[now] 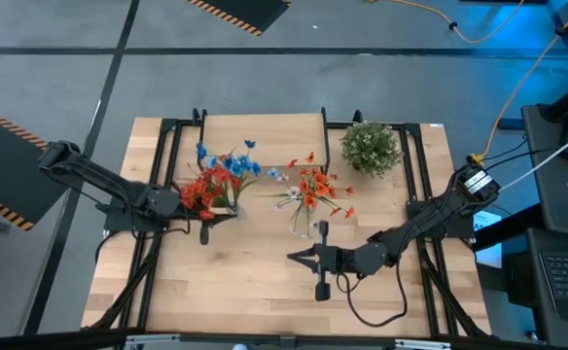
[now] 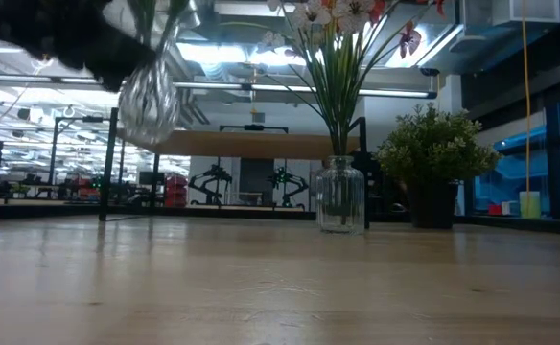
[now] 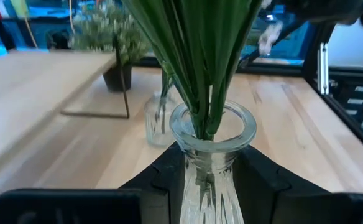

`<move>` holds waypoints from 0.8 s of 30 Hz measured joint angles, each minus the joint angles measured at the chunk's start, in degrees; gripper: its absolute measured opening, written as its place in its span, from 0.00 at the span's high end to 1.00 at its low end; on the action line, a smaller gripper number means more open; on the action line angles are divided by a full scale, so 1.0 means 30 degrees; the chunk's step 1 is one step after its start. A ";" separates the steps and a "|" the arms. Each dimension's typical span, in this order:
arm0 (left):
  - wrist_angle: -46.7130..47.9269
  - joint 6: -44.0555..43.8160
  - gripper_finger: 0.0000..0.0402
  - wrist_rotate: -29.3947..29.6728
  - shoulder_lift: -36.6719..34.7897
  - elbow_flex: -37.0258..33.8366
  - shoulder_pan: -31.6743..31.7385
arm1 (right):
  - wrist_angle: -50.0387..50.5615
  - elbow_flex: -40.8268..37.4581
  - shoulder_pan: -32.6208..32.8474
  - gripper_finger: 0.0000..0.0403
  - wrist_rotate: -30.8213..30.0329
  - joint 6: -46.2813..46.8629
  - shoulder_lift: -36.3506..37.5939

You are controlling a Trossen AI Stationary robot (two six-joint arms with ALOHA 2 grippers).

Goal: Pick and place flowers into a vace then onto a shelf
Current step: Put the left transparent vase on the shelf

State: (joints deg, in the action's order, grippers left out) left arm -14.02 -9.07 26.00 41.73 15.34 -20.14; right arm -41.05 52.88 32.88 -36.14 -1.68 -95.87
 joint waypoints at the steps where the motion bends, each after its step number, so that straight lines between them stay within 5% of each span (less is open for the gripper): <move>1: 0.0359 0.0152 0.74 0.0027 -0.0004 0.0469 0.0000 | -0.0010 0.0000 -0.0085 0.99 0.0000 -0.0041 0.0133; 8: 0.2794 0.1755 0.74 0.0988 0.0003 0.3005 -0.0011 | 0.1826 0.0007 -0.0518 0.99 0.2172 -0.0240 0.1823; 17: 0.3721 0.3939 0.74 0.3460 -0.0016 0.4685 0.0553 | 0.3433 0.0001 -0.0619 0.99 0.2237 -0.0071 0.3168; 24: 0.4095 0.4463 0.74 0.3398 -0.0004 0.5650 0.2631 | 0.3544 0.0000 -0.0714 0.99 0.2237 -0.0518 0.3189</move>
State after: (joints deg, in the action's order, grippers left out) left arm -1.73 4.32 36.19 41.71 32.29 -12.25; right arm -30.42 52.88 30.74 -29.43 -3.24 -86.30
